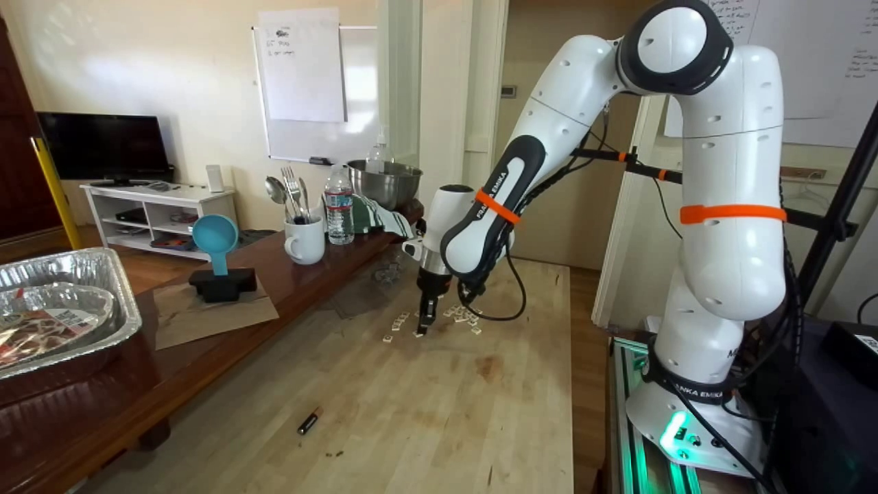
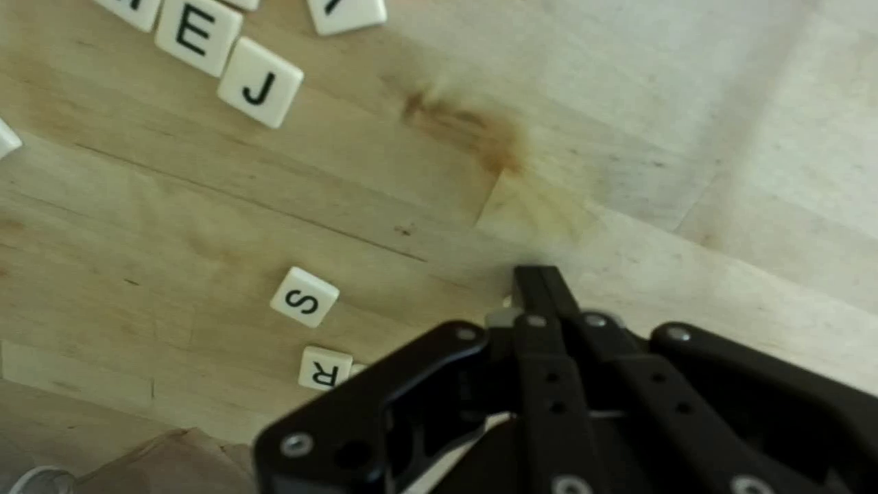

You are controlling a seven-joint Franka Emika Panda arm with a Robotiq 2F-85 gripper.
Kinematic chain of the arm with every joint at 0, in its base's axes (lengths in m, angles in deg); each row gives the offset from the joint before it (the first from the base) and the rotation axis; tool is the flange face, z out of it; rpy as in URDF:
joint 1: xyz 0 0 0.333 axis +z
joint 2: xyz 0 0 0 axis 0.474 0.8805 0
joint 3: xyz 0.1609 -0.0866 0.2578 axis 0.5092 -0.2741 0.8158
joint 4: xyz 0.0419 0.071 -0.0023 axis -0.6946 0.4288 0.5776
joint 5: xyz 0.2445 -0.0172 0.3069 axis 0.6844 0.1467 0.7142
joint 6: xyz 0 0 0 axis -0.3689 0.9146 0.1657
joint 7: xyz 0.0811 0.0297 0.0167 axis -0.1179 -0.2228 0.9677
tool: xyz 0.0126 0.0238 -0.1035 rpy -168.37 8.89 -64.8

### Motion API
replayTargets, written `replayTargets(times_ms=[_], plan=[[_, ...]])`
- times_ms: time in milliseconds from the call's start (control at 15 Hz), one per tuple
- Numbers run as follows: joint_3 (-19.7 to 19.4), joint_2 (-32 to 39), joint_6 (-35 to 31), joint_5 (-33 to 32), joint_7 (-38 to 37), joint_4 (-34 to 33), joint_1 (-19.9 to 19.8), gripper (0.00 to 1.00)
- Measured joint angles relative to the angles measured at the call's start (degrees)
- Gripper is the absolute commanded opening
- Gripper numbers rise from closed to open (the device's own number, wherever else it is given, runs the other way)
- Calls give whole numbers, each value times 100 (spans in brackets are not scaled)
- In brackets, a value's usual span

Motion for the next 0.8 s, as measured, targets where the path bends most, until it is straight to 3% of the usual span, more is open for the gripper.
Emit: replayTargets(times_ms=[800], plan=[[-142, 367, 5, -40, -1891, -536, 331, 0]])
